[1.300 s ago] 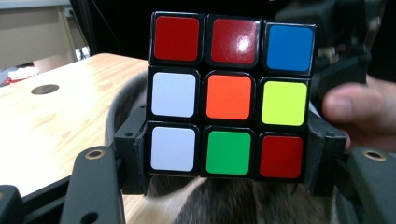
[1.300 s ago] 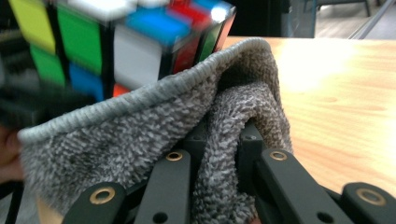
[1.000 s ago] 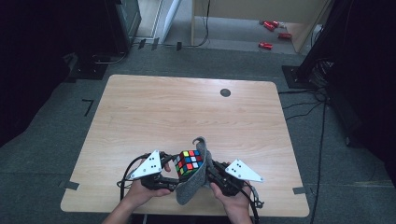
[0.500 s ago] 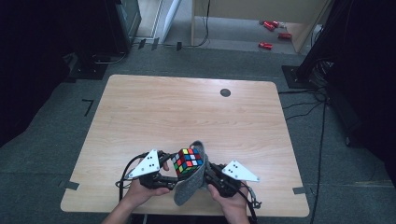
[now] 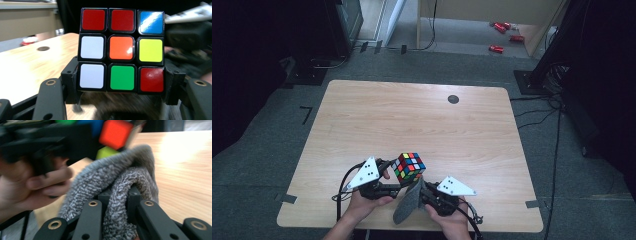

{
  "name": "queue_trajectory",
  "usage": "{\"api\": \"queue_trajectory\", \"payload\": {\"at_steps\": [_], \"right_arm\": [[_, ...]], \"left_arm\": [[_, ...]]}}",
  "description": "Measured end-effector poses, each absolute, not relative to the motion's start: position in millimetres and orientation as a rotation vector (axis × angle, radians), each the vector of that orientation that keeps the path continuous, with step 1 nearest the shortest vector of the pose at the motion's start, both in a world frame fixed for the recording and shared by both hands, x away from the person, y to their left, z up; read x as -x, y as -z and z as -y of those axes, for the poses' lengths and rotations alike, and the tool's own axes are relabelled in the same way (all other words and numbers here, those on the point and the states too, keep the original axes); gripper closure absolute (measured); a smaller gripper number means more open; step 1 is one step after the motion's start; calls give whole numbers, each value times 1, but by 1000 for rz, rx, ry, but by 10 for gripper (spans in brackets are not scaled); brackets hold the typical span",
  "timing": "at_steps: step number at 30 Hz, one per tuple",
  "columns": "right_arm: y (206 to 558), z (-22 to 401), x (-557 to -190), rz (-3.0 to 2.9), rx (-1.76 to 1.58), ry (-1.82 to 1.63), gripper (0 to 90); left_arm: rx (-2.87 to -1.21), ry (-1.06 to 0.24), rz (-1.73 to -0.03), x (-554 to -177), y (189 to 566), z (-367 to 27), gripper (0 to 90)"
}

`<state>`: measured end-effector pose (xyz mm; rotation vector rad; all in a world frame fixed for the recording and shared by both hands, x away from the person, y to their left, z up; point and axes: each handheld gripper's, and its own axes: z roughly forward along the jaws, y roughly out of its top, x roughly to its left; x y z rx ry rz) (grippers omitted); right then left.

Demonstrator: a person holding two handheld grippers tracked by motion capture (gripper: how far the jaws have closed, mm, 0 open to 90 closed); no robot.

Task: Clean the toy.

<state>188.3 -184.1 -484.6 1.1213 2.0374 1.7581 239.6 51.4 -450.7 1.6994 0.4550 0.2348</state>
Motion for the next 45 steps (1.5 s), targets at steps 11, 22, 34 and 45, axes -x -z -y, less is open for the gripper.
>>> {"api": "queue_trajectory", "payload": {"at_steps": [11, 22, 34, 45], "right_arm": [[482, 185, -188, -1971, -1151, -1807, 814], [488, 177, -186, -1983, -1242, -1902, 817], [476, 211, -198, -1828, -1193, -1705, 817], [474, 261, -221, -1736, -1192, -1386, 758]], "left_arm": [[-1674, -303, -453, -229, 450, -42, 345], [-1696, -316, -462, -227, 455, -35, 344], [-1674, -357, -518, -234, 453, -50, 345], [-1709, -320, -541, -238, 459, -45, 345]]}}
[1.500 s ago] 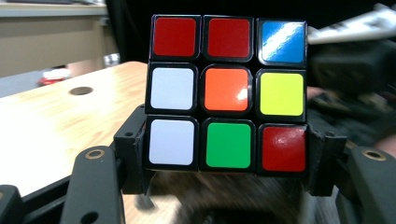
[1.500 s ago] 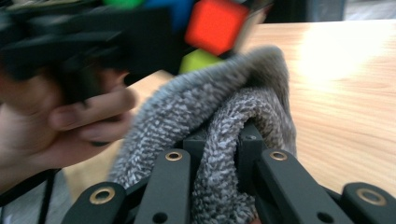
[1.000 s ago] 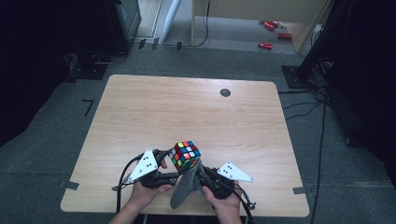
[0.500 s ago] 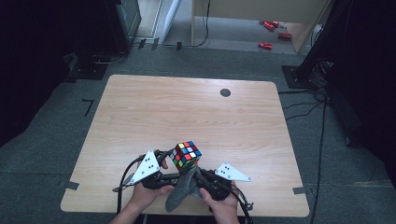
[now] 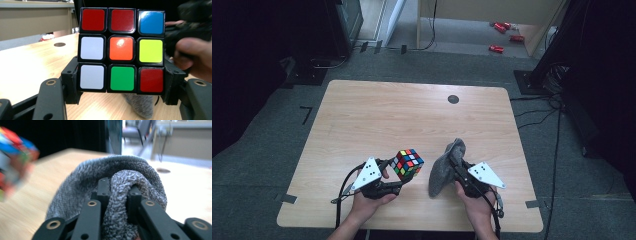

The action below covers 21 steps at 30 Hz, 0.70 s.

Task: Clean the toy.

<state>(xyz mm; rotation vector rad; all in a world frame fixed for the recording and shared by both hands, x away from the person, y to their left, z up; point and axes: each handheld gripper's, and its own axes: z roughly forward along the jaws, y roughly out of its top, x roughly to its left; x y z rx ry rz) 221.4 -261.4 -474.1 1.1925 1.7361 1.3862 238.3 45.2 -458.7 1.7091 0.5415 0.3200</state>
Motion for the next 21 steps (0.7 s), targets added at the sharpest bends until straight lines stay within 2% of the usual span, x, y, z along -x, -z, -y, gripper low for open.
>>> {"api": "queue_trajectory", "payload": {"at_steps": [2, 4, 7, 11, 15, 17, 19, 21], "right_arm": [[487, 262, -227, -1793, -1246, -1354, 701], [494, 261, -230, -1823, -1260, -1332, 598], [485, 258, -228, -1796, -1218, -1339, 407], [467, 259, -223, -1741, -1137, -1378, 286], [457, 260, -221, -1740, -1125, -1376, 238], [457, 258, -220, -1757, -1106, -1362, 244], [461, 253, -220, -1805, -1070, -1347, 266], [468, 245, -220, -1880, -1013, -1348, 342]], "left_arm": [[-1713, -314, -543, -239, 459, -45, 345], [-1711, -301, -551, -240, 459, -46, 345], [-1712, -276, -570, -244, 458, -50, 345], [-1705, -259, -592, -248, 457, -56, 345], [-1702, -258, -602, -249, 456, -58, 345], [-1704, -259, -602, -250, 456, -58, 345], [-1704, -257, -603, -249, 456, -57, 345], [-1711, -255, -596, -249, 456, -56, 345]]}}
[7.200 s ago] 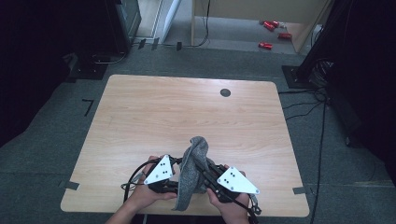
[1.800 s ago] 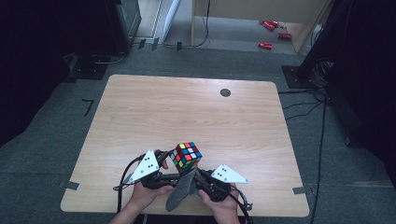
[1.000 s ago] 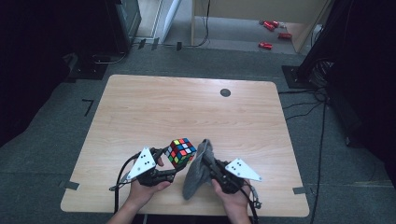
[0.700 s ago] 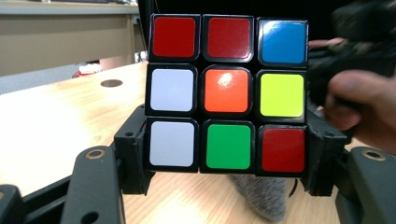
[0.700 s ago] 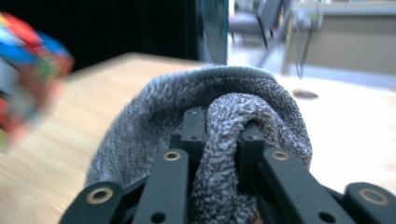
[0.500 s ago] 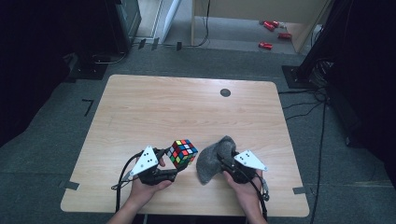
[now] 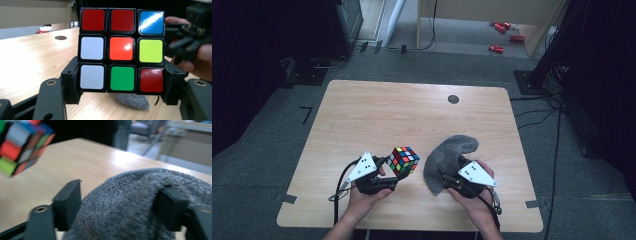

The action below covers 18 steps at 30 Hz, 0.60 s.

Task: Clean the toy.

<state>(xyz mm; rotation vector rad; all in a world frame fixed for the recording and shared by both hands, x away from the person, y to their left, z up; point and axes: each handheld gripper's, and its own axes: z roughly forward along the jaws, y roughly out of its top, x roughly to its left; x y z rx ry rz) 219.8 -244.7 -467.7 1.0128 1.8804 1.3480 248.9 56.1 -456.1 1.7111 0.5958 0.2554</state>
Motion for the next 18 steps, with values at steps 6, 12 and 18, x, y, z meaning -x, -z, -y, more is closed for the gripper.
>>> {"api": "queue_trajectory", "payload": {"at_steps": [6, 12, 18], "right_arm": [[496, 238, -230, -2091, -1028, -1227, 483], [508, 263, -242, -2115, -1296, -1098, 273], [486, 278, -239, -2030, -1231, -1161, 140]], "left_arm": [[-1715, -242, -570, -247, 456, -55, 346], [-1726, -232, -585, -249, 457, -55, 346], [-1735, -208, -604, -252, 458, -55, 345]]}}
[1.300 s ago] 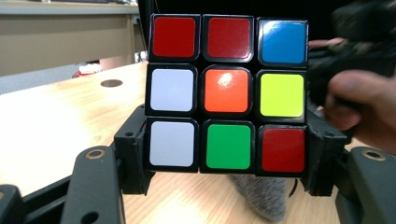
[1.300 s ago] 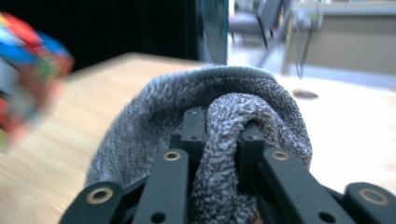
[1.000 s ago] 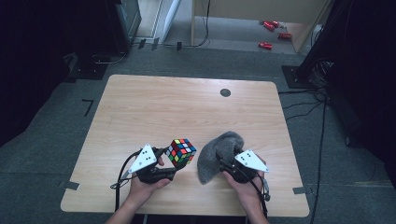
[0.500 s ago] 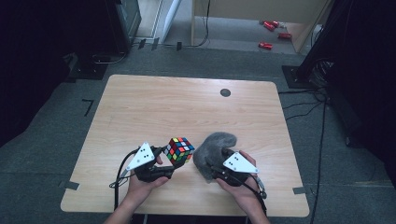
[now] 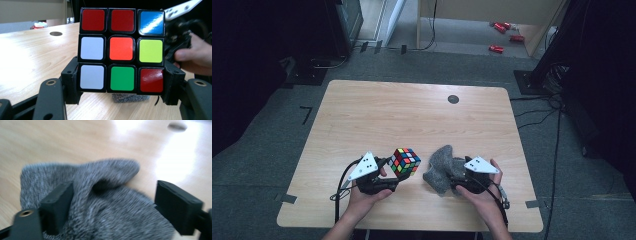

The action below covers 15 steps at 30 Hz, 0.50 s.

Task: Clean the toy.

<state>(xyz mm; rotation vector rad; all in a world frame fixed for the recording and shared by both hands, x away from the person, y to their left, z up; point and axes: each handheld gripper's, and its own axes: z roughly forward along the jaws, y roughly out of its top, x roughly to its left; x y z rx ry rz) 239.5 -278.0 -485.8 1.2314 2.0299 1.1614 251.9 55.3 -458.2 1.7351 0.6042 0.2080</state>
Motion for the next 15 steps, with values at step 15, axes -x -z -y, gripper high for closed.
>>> {"api": "queue_trajectory", "payload": {"at_steps": [15], "right_arm": [[457, 243, -212, -1961, -785, -1383, 148]], "left_arm": [[-1732, -141, -600, -254, 456, -55, 345]]}}
